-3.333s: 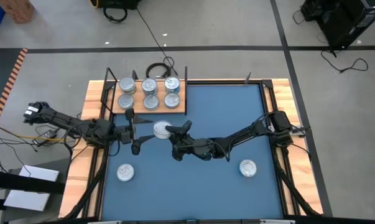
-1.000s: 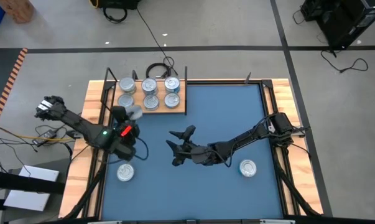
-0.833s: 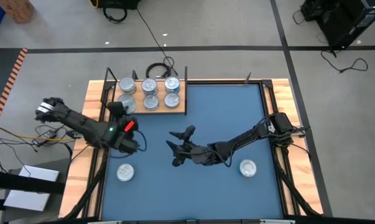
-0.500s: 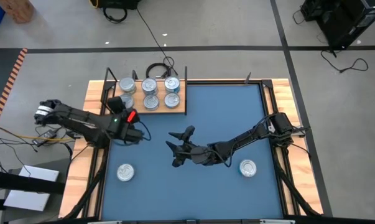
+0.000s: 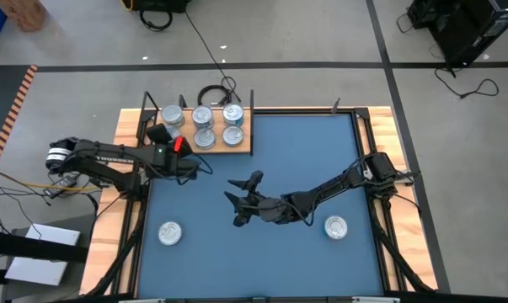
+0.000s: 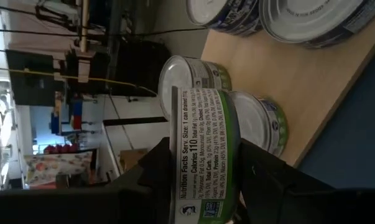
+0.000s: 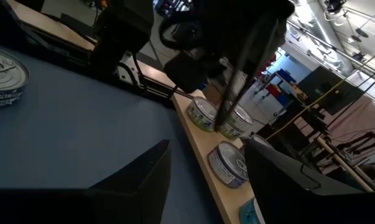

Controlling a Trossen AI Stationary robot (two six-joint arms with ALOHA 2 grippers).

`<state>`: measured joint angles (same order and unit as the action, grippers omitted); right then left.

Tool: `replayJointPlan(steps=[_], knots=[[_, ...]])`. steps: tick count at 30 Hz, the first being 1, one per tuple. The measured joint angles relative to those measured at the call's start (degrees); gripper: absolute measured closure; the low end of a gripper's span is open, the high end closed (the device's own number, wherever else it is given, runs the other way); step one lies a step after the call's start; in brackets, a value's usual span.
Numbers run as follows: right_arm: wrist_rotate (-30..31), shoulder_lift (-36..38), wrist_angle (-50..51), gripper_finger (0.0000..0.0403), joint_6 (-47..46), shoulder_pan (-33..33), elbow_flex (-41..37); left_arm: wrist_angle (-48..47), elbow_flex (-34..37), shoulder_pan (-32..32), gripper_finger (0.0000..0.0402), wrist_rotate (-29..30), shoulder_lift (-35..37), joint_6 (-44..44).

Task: Stack canned seafood by type on shelf
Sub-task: Stack the green tuna can on top of the green tuna can on the shelf

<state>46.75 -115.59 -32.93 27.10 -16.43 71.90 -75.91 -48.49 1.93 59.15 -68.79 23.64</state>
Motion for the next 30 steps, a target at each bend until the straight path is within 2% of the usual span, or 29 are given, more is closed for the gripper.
replayJointPlan(steps=[11, 20, 24, 30], knots=[[-1.1, 0.0, 0.0, 0.0192, 0.1, 0.0, 0.0, 11.5, 4.8, 9.4, 0.0253, -1.5, -0.3, -12.0], [-1.1, 0.0, 0.0, 0.0192, 0.2, 0.0, 0.0, 17.1, 4.9, 13.9, 0.0253, -2.0, -1.5, -18.6], [-1.1, 0.0, 0.0, 0.0192, 0.3, 0.0, 0.0, 20.3, 7.0, 15.5, 0.0253, -2.9, -2.2, -21.7], [-1.2, 0.0, 0.0, 0.0192, 0.4, 0.0, 0.0, 21.1, 7.7, 16.3, 0.0252, -3.5, -3.2, -23.1]])
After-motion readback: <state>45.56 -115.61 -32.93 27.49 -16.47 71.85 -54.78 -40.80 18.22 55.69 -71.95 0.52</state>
